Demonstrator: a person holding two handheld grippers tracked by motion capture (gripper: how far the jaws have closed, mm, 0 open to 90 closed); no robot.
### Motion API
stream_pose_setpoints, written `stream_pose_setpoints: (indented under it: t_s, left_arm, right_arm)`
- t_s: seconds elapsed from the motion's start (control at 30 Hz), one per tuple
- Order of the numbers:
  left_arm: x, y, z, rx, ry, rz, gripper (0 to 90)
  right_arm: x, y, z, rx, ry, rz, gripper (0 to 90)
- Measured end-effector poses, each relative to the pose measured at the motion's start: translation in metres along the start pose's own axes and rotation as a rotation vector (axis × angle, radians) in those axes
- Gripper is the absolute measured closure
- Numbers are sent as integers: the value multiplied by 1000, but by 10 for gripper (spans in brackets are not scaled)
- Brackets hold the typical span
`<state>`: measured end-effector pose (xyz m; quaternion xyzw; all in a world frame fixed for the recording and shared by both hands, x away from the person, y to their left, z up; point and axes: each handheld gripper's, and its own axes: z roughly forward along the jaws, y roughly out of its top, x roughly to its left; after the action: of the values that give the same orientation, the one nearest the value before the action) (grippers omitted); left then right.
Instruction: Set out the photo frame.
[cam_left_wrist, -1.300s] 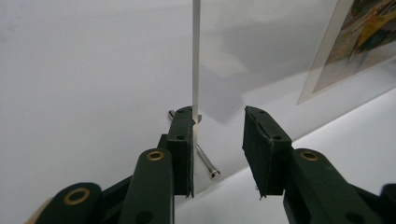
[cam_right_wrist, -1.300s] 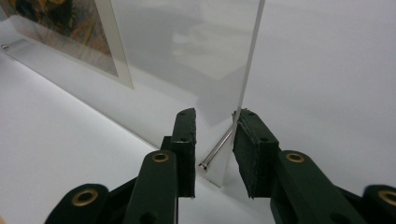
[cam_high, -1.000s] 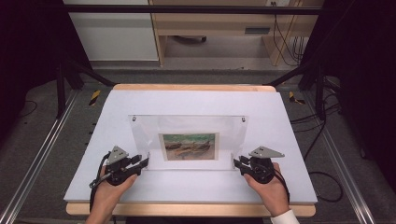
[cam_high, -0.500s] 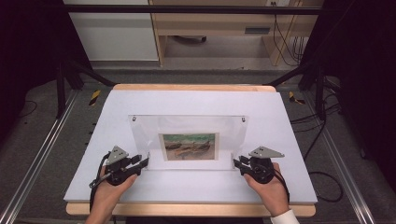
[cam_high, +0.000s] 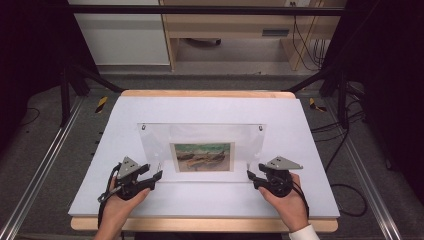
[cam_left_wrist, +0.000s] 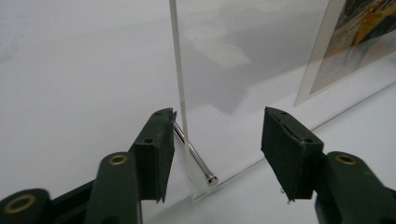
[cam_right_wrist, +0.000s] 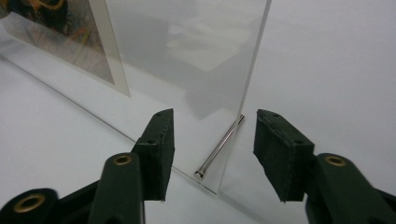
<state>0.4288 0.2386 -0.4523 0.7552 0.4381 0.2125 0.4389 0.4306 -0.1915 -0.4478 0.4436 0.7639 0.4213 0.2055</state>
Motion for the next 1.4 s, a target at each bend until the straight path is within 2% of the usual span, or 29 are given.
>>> stream_pose_setpoints:
  t_s: [0.1,0.4,0.63,0.9,1.2,1.4]
  left_arm:
    - [0,1,0,-10,9,-1,371]
    - [0,3,1,-16,11,-14,199]
    - [-2,5,-1,-30,34,2,112]
    - [-1,7,-9,-64,49,34,79]
    - [0,8,-19,-92,63,74,66]
    - [4,9,-24,-103,76,86,62]
  right_arm:
    - [1,1,0,-15,-9,-8,394]
    - [3,4,1,-43,-58,-90,230]
    - [4,7,-1,-64,-76,-117,131]
    - [6,8,-12,-101,-96,-148,110]
    - [-1,6,-21,-123,-122,-124,107]
    - [-7,4,-26,-127,-134,-104,104]
